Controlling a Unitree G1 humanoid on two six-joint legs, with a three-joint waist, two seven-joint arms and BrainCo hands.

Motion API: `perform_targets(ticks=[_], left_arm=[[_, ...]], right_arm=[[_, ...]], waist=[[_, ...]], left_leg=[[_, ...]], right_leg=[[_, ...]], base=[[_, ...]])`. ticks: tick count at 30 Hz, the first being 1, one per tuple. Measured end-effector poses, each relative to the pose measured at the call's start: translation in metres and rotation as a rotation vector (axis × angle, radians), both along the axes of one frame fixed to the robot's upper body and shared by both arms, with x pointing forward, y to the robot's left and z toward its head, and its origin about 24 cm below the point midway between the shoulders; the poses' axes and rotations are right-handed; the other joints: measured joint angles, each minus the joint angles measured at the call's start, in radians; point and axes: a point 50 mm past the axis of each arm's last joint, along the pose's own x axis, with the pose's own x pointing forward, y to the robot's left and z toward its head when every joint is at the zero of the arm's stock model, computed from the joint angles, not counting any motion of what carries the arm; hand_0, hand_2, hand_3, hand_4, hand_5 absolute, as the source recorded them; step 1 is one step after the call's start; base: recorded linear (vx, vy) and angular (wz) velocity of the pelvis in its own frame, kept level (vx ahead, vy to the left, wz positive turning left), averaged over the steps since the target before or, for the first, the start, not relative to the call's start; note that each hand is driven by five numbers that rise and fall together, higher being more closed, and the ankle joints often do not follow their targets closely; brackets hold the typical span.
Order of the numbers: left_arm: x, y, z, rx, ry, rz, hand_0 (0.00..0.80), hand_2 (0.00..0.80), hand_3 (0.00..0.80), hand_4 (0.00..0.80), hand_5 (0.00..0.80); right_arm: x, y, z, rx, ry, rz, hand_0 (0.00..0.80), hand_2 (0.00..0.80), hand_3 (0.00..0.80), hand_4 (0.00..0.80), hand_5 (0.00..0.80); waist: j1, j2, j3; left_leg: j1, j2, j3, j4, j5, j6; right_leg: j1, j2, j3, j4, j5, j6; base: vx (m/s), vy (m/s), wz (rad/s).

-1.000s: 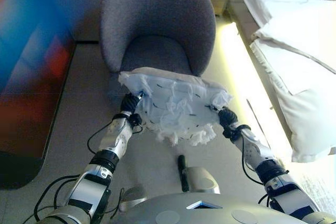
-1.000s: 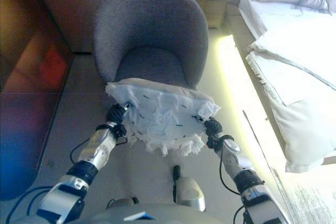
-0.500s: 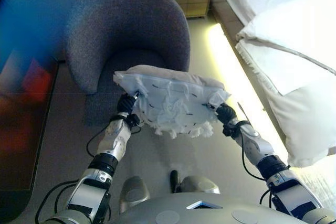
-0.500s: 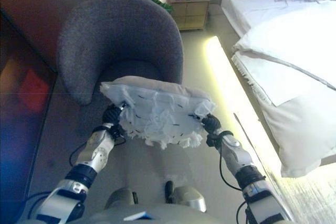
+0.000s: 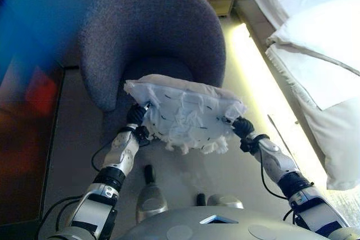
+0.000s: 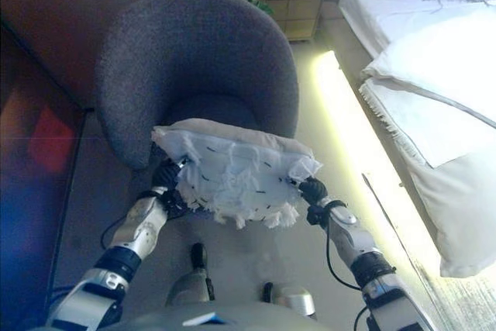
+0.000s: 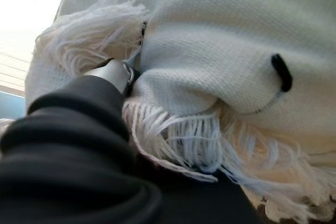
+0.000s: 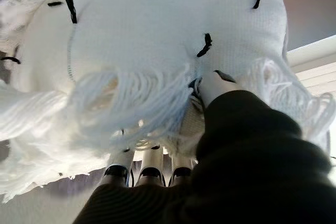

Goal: Pick up the cushion and take it to the sofa

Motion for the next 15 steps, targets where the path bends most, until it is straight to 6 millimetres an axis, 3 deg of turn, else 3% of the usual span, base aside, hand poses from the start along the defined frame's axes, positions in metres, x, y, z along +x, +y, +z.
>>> perform_targets(ticks=[2, 5, 7, 9, 12, 13, 15], left_arm=[[0.0, 0.002, 0.001, 0.003, -0.002, 0.006, 0.8, 0.8, 0.8, 0.8, 0.8], [0.001, 0.007, 0.003, 0.013, -0.016, 0.015, 0.8, 0.8, 0.8, 0.8, 0.8], [0.002, 0.008, 0.005, 0.017, -0.027, 0.017, 0.8, 0.8, 0.8, 0.8, 0.8], [0.004, 0.01, 0.007, 0.026, -0.03, 0.016, 0.8, 0.8, 0.8, 0.8, 0.8], [0.005, 0.01, 0.008, 0.026, -0.035, 0.015, 0.8, 0.8, 0.8, 0.8, 0.8], [0.006, 0.012, 0.01, 0.032, -0.041, 0.015, 0.8, 0.8, 0.8, 0.8, 0.8], [0.009, 0.014, 0.014, 0.043, -0.054, 0.013, 0.8, 0.8, 0.8, 0.8, 0.8]], right_arm=[[0.002, 0.003, 0.004, 0.01, -0.021, 0.006, 0.8, 0.8, 0.8, 0.8, 0.8], [0.003, 0.009, 0.005, 0.024, -0.026, 0.002, 0.8, 0.8, 0.8, 0.8, 0.8], [0.004, 0.012, 0.006, 0.027, -0.034, -0.014, 0.8, 0.8, 0.8, 0.8, 0.8], [0.006, 0.014, 0.007, 0.03, -0.046, -0.03, 0.8, 0.8, 0.8, 0.8, 0.8], [0.005, 0.016, 0.006, 0.03, -0.044, -0.051, 0.8, 0.8, 0.8, 0.8, 0.8], [0.004, 0.019, 0.005, 0.037, -0.041, -0.055, 0.8, 0.8, 0.8, 0.8, 0.8], [0.004, 0.024, 0.005, 0.044, -0.043, -0.049, 0.8, 0.8, 0.8, 0.8, 0.8]], waist=[[0.004, -0.005, 0.003], [0.032, -0.01, 0.006], [0.055, 0.007, 0.019], [0.053, 0.007, 0.022], [0.048, 0.023, 0.029], [0.049, 0.024, 0.029], [0.047, 0.024, 0.029]], left_leg=[[0.009, -0.036, 0.004, 0.025, -0.034, 0.021], [0.02, -0.054, 0.001, 0.066, -0.09, 0.034], [0.034, -0.053, 0.016, 0.086, -0.12, 0.042], [0.034, -0.077, 0.023, 0.112, -0.147, 0.066], [0.073, -0.099, 0.024, 0.106, -0.166, 0.091], [0.086, -0.099, 0.02, 0.091, -0.164, 0.096], [0.095, -0.099, -0.004, 0.07, -0.158, 0.105]], right_leg=[[0.001, -0.042, -0.006, 0.03, -0.006, 0.015], [-0.022, -0.071, -0.034, 0.13, -0.02, 0.04], [-0.096, -0.083, -0.038, 0.304, -0.024, 0.043], [-0.197, -0.124, -0.041, 0.531, -0.02, 0.035], [-0.299, -0.156, -0.034, 0.727, 0.108, 0.016], [-0.319, -0.157, -0.033, 0.749, 0.103, 0.022], [-0.345, -0.133, -0.033, 0.67, 0.044, 0.022]], base=[[0.286, 0.206, -0.01], [0.276, 0.285, -0.1], [0.25, 0.282, -0.16], [0.247, 0.269, 0.03], [0.242, 0.099, 0.04], [0.171, -0.023, 0.0], [0.16, -0.07, 0.13]])
